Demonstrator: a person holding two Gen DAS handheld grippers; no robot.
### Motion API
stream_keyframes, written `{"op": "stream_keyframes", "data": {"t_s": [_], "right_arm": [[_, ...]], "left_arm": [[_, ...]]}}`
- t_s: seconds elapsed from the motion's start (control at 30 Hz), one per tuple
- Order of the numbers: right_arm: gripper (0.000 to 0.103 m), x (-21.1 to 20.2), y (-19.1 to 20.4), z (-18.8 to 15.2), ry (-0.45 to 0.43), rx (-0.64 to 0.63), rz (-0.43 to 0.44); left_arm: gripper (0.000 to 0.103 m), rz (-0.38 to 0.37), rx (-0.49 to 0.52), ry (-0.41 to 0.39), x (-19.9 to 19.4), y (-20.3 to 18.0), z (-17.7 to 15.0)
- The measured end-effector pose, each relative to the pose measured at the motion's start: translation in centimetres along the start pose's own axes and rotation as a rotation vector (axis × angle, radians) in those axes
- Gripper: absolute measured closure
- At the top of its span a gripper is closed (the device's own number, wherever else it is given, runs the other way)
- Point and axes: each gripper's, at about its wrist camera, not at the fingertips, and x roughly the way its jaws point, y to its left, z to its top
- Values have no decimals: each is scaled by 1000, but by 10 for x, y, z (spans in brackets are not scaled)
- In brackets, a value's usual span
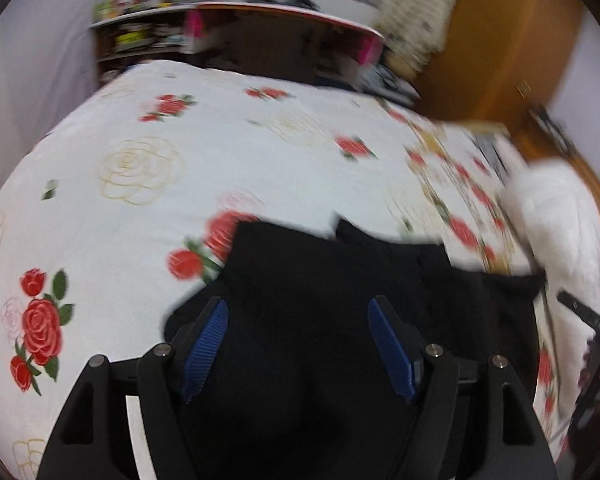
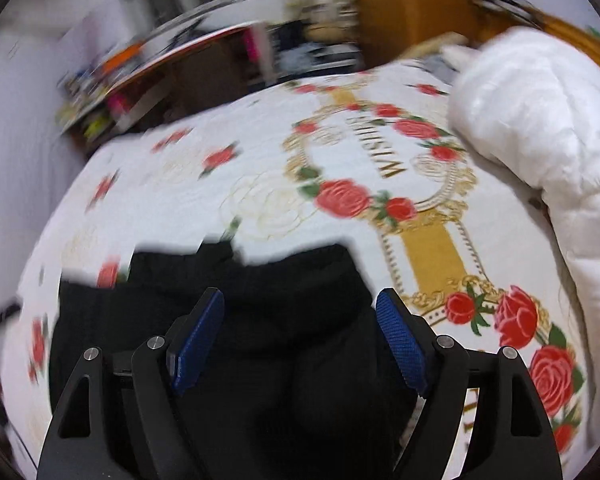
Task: Fold large clothes
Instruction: 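Lay the hem onto the coat body and open both tools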
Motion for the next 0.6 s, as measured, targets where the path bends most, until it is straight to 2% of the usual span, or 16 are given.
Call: {"op": "stream_keyframes", "data": {"t_s": [0.07,0.13,0.23,0.3,0.33,0.4,0.5,0.6], "right_arm": [[24,2,23,-25,40,-158,21],[24,10,39,-46,64,-264,29],[24,40,45,-60,156,-224,19],[24,61,43,-59,191,-197,-11],[24,74,41,-57,218,-178,-36],[24,88,41,-52,234,-146,-53],[24,112,40,-39,256,-132,-91],[24,136,36,-30,289,-111,-144]], "left_arm": [[28,-35,81,51,11,-23,-17],[28,-40,124,103,27,-42,-32],[28,4,165,168,56,-57,-43],[28,76,177,210,80,-58,-42],[28,138,174,224,92,-53,-40],[28,202,132,217,104,-43,-35],[27,307,135,219,119,-32,-30],[27,323,88,238,130,-17,-25]]}}
